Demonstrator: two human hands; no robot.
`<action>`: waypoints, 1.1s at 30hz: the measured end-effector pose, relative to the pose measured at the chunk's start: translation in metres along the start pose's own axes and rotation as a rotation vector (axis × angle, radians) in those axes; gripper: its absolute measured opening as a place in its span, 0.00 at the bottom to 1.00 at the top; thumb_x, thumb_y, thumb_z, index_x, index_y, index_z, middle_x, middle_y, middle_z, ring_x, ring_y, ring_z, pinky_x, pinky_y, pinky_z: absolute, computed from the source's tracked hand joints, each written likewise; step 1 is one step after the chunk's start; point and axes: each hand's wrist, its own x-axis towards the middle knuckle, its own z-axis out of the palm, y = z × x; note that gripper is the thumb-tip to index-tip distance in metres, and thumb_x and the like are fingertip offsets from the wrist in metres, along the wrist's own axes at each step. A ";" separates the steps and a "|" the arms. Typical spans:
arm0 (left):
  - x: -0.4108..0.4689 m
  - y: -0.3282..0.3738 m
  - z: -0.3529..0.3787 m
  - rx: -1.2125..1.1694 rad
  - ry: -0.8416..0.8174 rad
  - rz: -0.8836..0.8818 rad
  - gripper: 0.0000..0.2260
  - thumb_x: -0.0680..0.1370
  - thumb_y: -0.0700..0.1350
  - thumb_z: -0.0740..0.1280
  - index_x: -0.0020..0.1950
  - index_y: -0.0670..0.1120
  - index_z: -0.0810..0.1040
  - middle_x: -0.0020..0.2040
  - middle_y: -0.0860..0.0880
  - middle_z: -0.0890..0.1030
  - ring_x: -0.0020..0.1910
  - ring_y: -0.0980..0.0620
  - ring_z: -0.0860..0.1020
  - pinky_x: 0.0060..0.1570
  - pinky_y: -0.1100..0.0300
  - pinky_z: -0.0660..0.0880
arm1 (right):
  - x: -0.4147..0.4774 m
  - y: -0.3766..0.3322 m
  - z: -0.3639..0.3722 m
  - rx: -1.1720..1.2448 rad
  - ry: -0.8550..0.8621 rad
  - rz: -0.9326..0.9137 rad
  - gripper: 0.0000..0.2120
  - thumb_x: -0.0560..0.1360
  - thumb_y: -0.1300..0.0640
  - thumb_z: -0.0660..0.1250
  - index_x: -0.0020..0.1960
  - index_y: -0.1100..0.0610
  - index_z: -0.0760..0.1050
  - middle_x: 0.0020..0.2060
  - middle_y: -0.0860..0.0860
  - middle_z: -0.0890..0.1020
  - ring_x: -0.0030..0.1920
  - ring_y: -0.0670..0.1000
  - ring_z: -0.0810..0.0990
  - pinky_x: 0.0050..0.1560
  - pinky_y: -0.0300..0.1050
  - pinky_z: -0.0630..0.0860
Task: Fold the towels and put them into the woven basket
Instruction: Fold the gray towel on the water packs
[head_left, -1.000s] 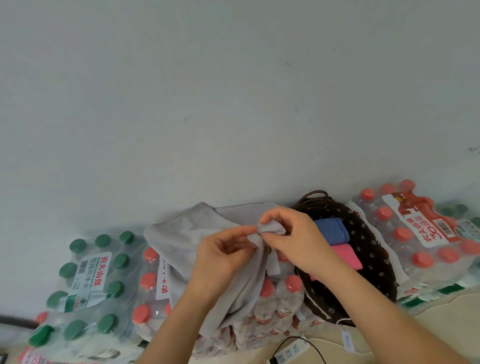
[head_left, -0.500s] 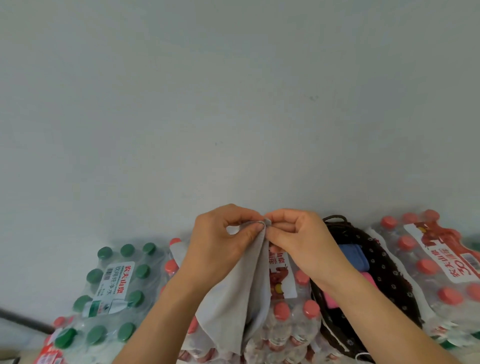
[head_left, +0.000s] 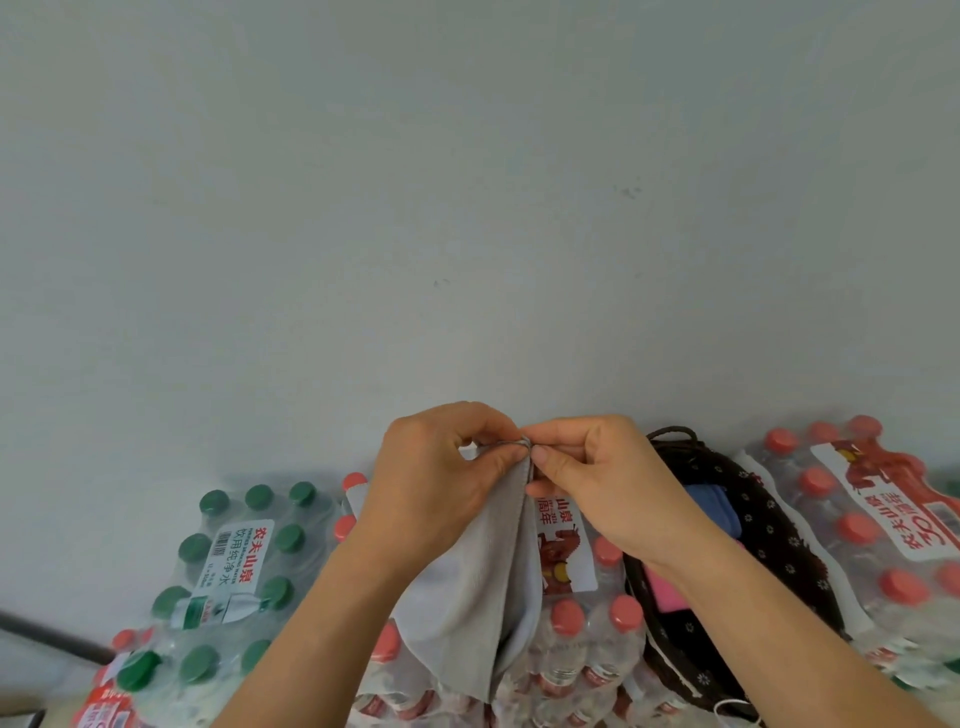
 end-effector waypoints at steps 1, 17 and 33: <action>0.000 0.000 0.000 0.013 0.003 0.006 0.05 0.70 0.44 0.76 0.43 0.52 0.83 0.38 0.60 0.82 0.42 0.62 0.79 0.44 0.71 0.72 | 0.000 -0.001 0.000 0.000 -0.010 -0.005 0.14 0.79 0.65 0.62 0.52 0.50 0.82 0.45 0.48 0.86 0.45 0.48 0.85 0.50 0.40 0.80; 0.022 -0.002 -0.006 0.030 -0.123 0.057 0.05 0.72 0.44 0.73 0.43 0.53 0.82 0.44 0.58 0.78 0.45 0.58 0.76 0.45 0.65 0.73 | 0.009 -0.022 -0.005 -0.192 -0.040 -0.141 0.18 0.74 0.67 0.64 0.52 0.47 0.63 0.38 0.59 0.82 0.32 0.51 0.73 0.37 0.48 0.73; 0.067 -0.025 -0.103 -0.430 0.574 -0.162 0.08 0.79 0.37 0.63 0.43 0.49 0.74 0.38 0.54 0.74 0.36 0.61 0.71 0.38 0.70 0.68 | 0.056 -0.007 -0.064 -0.426 -0.084 0.185 0.09 0.73 0.68 0.65 0.48 0.56 0.78 0.39 0.54 0.80 0.31 0.48 0.78 0.26 0.38 0.72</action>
